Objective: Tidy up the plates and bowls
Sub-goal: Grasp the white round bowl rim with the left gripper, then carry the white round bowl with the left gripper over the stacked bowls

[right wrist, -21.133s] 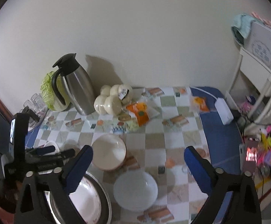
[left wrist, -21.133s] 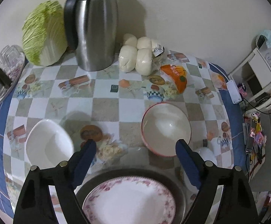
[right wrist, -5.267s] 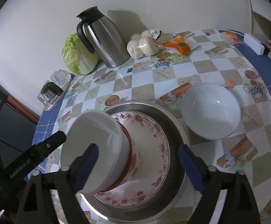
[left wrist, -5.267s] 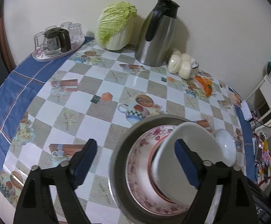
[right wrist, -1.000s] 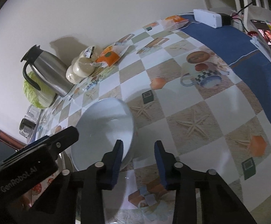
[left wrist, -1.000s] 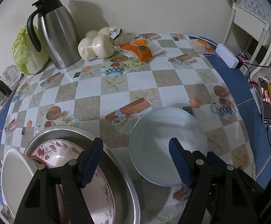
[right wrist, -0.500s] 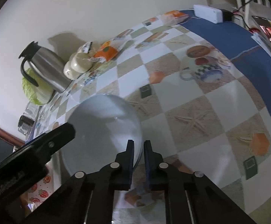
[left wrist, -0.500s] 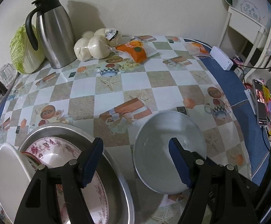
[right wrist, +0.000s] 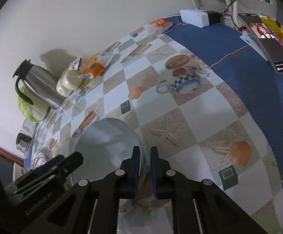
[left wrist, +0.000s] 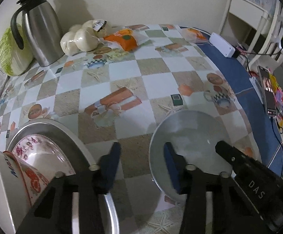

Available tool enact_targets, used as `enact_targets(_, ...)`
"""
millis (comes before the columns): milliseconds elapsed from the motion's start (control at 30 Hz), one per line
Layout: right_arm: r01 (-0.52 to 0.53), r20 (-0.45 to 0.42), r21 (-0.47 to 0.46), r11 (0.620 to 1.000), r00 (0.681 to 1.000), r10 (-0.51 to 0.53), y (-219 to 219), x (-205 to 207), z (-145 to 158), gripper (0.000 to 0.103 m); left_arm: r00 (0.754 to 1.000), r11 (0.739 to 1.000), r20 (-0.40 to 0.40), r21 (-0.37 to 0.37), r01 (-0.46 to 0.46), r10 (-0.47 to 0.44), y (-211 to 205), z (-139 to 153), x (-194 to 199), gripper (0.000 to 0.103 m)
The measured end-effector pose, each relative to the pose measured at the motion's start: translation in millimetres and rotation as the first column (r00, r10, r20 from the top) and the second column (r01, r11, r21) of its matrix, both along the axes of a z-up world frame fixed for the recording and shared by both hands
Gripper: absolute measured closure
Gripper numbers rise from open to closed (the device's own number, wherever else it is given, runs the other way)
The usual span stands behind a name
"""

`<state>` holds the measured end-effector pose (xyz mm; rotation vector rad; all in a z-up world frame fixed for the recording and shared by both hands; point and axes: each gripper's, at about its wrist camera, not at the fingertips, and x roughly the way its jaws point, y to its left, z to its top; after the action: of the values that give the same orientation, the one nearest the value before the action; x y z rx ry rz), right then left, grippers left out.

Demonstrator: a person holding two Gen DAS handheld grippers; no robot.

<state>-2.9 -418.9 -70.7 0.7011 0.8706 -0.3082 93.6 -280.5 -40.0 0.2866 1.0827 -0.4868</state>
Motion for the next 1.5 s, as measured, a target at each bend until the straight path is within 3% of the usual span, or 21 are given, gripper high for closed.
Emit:
enact_targets(200, -0.006, -0.019, 0.029, 1.0, 1.0, 0.007, -1, 1, -10, 0.091, 1.0, 1.0, -0.021, 0.02, 0.019, -0.019, -5, -11, -2, 0.078)
enact_targets(367, -0.026, -0.029, 0.065, 0.998, 0.999, 0.028, 2, 6, -19, 0.091, 0.999, 0.999, -0.026, 0.028, 0.024, -0.024, -8, -18, -3, 0.079)
enact_targets(500, -0.035, -0.04, 0.053, 0.998, 0.998, 0.037, 6, 8, -18, 0.09, 0.999, 0.999, -0.025, 0.002, 0.04, -0.04, -9, -17, -4, 0.086)
enact_targets(800, -0.035, -0.056, 0.07, 0.997, 0.998, 0.039, 8, 6, -15, 0.09, 0.999, 0.999, -0.024, -0.016, 0.032, -0.032, -6, -11, -8, 0.086)
enact_targets(1500, -0.034, 0.058, -0.022, 0.999, 0.998, 0.035, 41, -17, 70, 0.09, 0.996, 0.989, 0.088, -0.146, 0.021, -0.009, 31, 72, -28, 0.086)
